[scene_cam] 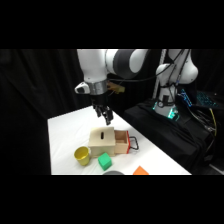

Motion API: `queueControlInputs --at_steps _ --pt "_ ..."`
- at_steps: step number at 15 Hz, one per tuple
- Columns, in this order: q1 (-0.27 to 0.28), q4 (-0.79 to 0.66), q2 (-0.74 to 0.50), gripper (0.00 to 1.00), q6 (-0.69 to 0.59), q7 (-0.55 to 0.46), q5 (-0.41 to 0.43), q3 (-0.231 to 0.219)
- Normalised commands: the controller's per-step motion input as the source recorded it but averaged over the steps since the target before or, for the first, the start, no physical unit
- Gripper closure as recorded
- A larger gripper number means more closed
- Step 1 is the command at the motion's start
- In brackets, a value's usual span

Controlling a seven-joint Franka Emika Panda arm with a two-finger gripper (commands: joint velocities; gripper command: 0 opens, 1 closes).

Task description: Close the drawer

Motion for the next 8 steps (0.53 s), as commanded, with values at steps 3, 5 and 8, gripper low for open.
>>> queueControlInputs --at_steps 3,5,8 --pt "-0.019 -0.03 -0.06 0.0 -0.01 0.05 -0.006 0.03" --pt "0.006 -0.19 -0.25 0.0 0.03 0.15 -0.034 0.032" --pt "0.037 -0.36 -0.41 0.0 0.06 0.23 -0.069 0.038"
